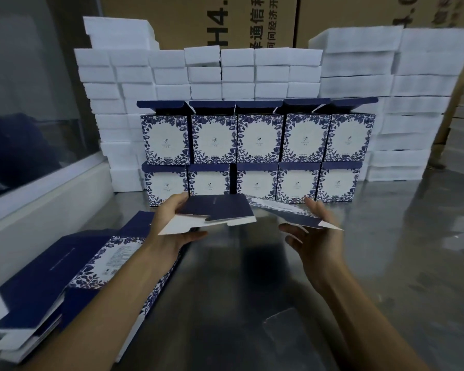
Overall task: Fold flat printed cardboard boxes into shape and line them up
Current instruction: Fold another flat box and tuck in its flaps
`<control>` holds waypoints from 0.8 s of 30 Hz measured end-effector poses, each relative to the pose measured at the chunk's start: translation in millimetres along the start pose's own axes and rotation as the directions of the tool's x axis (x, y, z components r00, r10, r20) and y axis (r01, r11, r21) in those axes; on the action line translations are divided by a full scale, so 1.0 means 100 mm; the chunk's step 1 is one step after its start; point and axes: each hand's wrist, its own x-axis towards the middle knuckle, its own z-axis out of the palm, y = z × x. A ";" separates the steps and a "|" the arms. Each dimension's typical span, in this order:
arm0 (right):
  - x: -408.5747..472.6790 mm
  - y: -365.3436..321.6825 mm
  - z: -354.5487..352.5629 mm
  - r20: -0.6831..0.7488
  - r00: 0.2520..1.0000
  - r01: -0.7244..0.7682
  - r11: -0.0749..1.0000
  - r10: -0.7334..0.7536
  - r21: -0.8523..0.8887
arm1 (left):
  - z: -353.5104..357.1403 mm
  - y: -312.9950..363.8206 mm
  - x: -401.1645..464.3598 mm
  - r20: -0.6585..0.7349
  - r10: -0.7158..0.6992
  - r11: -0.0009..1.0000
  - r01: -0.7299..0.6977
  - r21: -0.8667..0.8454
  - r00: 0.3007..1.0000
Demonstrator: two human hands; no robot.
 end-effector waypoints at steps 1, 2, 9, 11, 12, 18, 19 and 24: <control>-0.01 0.01 0.01 -0.018 1.000 0.007 1.000 -0.007 0.000 | 0.00 -0.02 0.01 -0.008 -0.002 1.000 0.002 -0.010 1.000; -0.02 0.02 0.03 -0.033 0.999 0.017 1.000 -0.017 0.005 | 0.00 -0.04 0.01 -0.009 0.004 1.000 -0.004 -0.008 1.000; 0.00 0.08 0.03 0.037 0.987 0.163 0.979 -0.159 -0.125 | 0.02 -0.14 0.00 0.083 0.031 0.999 -0.033 0.027 0.996; -0.01 0.09 0.04 0.068 0.983 0.181 0.968 -0.171 -0.174 | 0.02 -0.11 0.01 0.113 -0.027 0.999 0.023 0.040 0.993; 0.00 0.10 0.05 0.065 0.981 0.194 0.962 -0.184 -0.191 | 0.02 -0.10 0.00 0.109 -0.021 0.999 0.017 0.038 0.994; 0.05 0.07 0.02 -0.078 0.969 0.224 0.965 -0.236 -0.139 | 0.04 -0.01 -0.03 0.070 -0.015 1.000 0.015 0.001 0.997; 0.05 0.08 0.02 -0.082 0.968 0.226 0.965 -0.238 -0.132 | 0.06 -0.02 -0.05 0.079 -0.022 1.000 0.021 0.009 0.997; 0.05 0.11 0.06 -0.070 0.961 0.256 0.958 -0.266 -0.126 | 0.16 -0.09 -0.10 0.103 -0.032 0.999 0.032 0.004 0.994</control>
